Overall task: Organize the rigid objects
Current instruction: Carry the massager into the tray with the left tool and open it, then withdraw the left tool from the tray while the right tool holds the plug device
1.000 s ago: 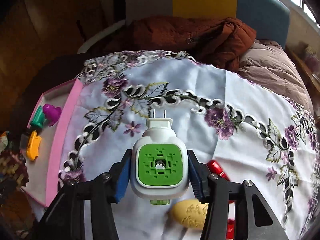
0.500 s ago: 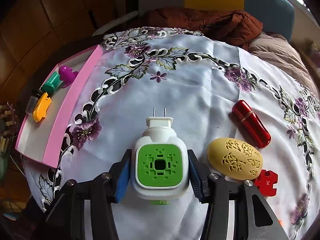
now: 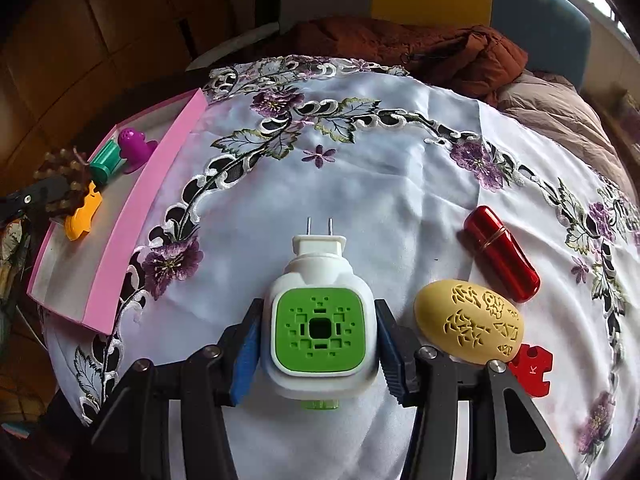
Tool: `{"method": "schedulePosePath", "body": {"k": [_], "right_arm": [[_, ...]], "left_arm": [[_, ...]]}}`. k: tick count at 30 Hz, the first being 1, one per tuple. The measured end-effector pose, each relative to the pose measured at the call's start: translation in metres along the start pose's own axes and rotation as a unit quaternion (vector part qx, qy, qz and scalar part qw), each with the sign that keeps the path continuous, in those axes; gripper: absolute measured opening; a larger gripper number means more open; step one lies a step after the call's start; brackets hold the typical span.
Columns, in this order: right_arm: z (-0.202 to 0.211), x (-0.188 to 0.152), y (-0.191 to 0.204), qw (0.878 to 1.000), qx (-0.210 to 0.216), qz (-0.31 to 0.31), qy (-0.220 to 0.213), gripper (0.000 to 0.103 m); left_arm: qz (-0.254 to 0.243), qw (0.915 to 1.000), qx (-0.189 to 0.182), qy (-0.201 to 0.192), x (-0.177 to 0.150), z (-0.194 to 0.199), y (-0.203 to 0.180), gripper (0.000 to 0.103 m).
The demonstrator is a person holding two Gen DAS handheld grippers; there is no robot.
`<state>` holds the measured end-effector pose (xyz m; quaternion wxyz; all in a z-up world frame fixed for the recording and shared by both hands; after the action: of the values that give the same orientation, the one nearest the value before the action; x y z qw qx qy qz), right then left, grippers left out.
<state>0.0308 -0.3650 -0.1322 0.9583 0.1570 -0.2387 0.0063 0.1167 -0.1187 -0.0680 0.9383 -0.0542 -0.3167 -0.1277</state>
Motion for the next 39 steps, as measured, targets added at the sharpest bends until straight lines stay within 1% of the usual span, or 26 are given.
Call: {"method": "schedulePosePath", "body": {"k": [3, 6, 8, 9, 11, 16, 18, 21, 22, 23, 28, 34, 39], "right_arm": [[0.000, 0.001, -0.001, 1.000, 0.002, -0.001, -0.001, 0.053], [0.000, 0.001, -0.001, 1.000, 0.002, -0.001, -0.002, 0.053], [0.000, 0.002, -0.002, 1.000, 0.002, -0.001, -0.002, 0.053], [-0.001, 0.002, -0.002, 1.000, 0.002, -0.001, -0.003, 0.053], [-0.001, 0.002, -0.002, 1.000, 0.002, 0.000, -0.003, 0.053], [-0.001, 0.002, -0.002, 1.000, 0.001, 0.001, -0.002, 0.053], [-0.001, 0.002, -0.002, 1.000, 0.001, 0.002, -0.002, 0.053], [-0.001, 0.003, -0.002, 1.000, 0.001, 0.000, -0.003, 0.053], [-0.001, 0.003, -0.002, 1.000, 0.001, 0.000, -0.003, 0.053], [-0.001, 0.003, -0.002, 1.000, 0.000, 0.001, -0.003, 0.053], [-0.002, 0.003, -0.002, 1.000, -0.001, 0.001, -0.003, 0.053], [-0.002, 0.002, -0.001, 1.000, -0.007, 0.007, -0.004, 0.053], [-0.002, 0.002, 0.000, 1.000, -0.010, 0.011, -0.005, 0.053]], "left_arm": [[-0.011, 0.9998, 0.011, 0.010, 0.009, -0.024, -0.004, 0.043], [-0.010, 0.9992, 0.021, 0.032, 0.017, -0.052, -0.004, 0.043], [-0.004, 0.9988, 0.030, 0.038, 0.022, -0.068, -0.002, 0.043], [-0.004, 0.9990, 0.030, 0.032, 0.026, -0.071, -0.002, 0.040], [-0.013, 0.9989, 0.038, 0.023, 0.035, -0.075, -0.003, 0.041], [-0.017, 0.9984, 0.048, 0.025, 0.047, -0.080, -0.005, 0.041], [-0.017, 0.9978, 0.062, 0.019, 0.049, -0.079, -0.002, 0.046], [-0.003, 0.9979, 0.062, 0.019, 0.050, -0.072, 0.004, 0.054], [0.001, 0.9980, 0.062, 0.016, 0.050, -0.068, 0.006, 0.058], [0.002, 0.9980, 0.061, 0.012, 0.049, -0.063, 0.007, 0.061], [0.003, 0.9972, 0.075, -0.006, 0.042, -0.036, 0.009, 0.061], [0.004, 0.9959, 0.087, -0.024, 0.015, 0.004, 0.007, 0.061], [0.021, 0.9952, 0.092, -0.023, -0.006, 0.027, 0.011, 0.061]]}}
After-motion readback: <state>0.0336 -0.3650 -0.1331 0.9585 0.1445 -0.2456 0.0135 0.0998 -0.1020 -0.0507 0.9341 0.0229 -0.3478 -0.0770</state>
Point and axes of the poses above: each gripper's, at about its wrist camera, not at the fingertips, and z roughly against the way its jaws point, y to its left, x to its top, the point moved 5 cm from there along -z, roughly the way its jaws point, and after that the axes turned 13 degrees about x, right-handed, at the moved point
